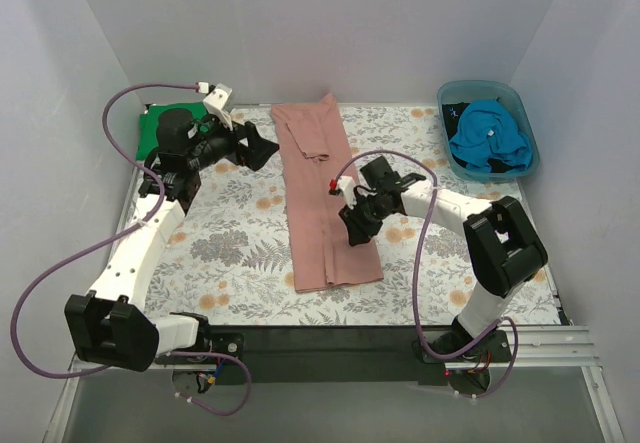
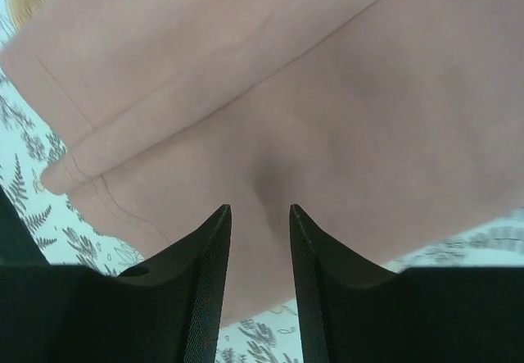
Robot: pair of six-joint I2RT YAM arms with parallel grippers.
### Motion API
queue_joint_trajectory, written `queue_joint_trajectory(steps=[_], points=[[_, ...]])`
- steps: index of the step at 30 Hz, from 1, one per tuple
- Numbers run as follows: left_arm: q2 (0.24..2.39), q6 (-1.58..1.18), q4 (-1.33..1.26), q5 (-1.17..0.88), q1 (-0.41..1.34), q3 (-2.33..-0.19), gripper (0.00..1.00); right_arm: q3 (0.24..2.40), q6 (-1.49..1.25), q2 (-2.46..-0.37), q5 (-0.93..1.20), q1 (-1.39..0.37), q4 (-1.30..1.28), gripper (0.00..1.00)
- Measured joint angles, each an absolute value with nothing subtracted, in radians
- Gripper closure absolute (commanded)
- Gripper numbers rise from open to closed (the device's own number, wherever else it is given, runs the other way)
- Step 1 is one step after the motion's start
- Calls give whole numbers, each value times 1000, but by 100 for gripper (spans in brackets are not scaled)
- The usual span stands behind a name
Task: Fold and stack the t-shirts
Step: Fold the tshirt
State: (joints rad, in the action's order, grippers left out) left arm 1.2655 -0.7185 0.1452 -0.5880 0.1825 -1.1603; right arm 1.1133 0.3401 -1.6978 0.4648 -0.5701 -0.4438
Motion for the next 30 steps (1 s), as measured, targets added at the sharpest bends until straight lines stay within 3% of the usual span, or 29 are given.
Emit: queue_joint_trajectory(steps=[14, 19, 22, 26, 30], points=[[1145, -584, 408, -714, 161, -1073, 22, 1060, 341, -1766, 399, -781, -410, 59], [1073, -514, 488, -771, 154, -985, 25, 1056, 348, -1733, 393, -804, -440, 45], [1038, -361, 589, -820, 154, -945, 28, 1014, 386, -1608, 383, -805, -477, 24], [1005, -97, 719, -878, 163, -820, 30, 946, 493, -1346, 369, -813, -500, 21], [929, 99, 746, -878, 202, -587, 29, 857, 622, -1245, 356, -839, -454, 21]])
